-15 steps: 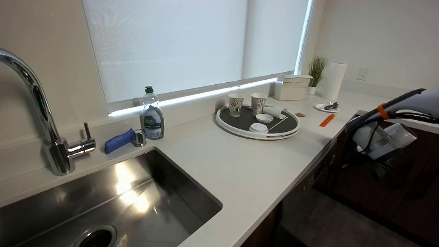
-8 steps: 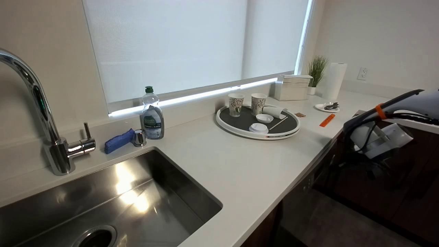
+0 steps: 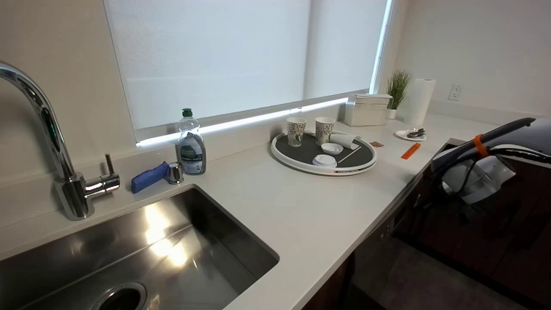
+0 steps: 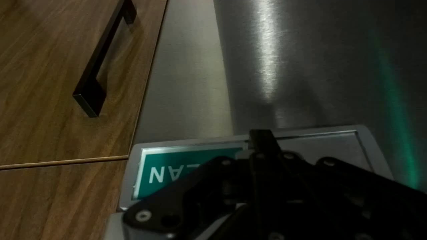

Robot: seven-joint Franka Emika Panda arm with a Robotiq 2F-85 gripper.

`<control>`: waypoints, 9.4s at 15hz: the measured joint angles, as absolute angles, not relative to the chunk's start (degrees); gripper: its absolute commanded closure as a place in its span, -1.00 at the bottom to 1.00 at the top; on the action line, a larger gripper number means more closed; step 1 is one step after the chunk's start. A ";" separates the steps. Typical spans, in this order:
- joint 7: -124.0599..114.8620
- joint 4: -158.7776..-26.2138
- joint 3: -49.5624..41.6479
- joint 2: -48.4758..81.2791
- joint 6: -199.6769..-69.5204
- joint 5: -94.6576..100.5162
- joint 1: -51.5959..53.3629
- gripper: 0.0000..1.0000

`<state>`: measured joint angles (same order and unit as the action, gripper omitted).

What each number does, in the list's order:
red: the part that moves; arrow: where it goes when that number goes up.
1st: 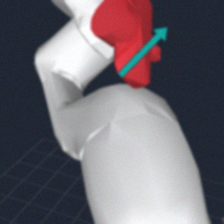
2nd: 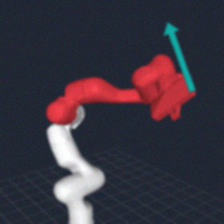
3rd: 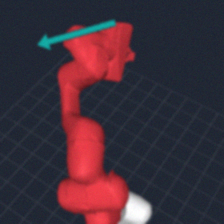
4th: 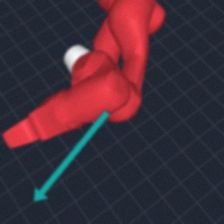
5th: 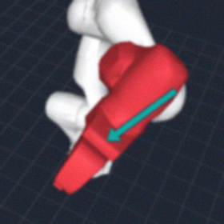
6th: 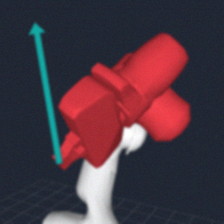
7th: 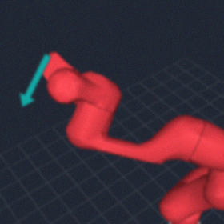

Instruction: Press a button on the dishwasher

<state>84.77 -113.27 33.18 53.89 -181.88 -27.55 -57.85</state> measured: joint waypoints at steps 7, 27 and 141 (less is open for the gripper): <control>70.45 -113.28 33.10 55.83 -183.55 -10.75 -60.34 1.00; 40.65 -111.34 28.55 56.67 -187.44 11.89 -60.10 1.00; 28.67 -108.39 19.78 52.23 -179.15 16.64 -50.16 1.00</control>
